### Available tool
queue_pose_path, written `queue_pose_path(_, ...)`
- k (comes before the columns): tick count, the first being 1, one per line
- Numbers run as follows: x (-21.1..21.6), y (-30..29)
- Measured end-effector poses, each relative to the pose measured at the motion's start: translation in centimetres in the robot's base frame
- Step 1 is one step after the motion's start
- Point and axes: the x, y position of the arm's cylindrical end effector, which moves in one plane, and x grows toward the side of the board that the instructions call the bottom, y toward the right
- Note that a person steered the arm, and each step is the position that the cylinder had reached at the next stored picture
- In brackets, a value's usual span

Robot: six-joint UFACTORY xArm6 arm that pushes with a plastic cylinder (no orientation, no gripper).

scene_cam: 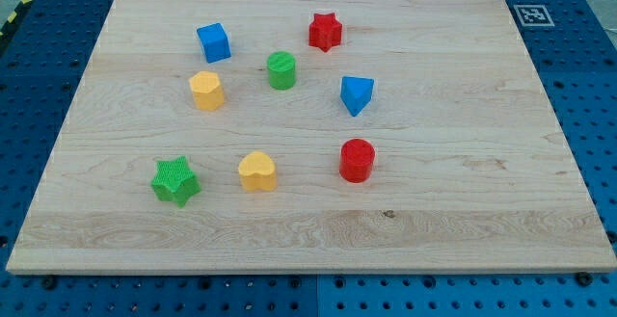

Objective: Push the green circle slightly to the left

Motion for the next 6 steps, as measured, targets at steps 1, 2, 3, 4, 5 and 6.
queue_pose_path(1,0.0,0.0)
queue_pose_path(2,5.5,-0.5)
queue_pose_path(3,14.5,-5.1)
queue_pose_path(4,15.7,-14.9)
queue_pose_path(5,13.5,-20.9)
queue_pose_path(6,13.8,-21.0)
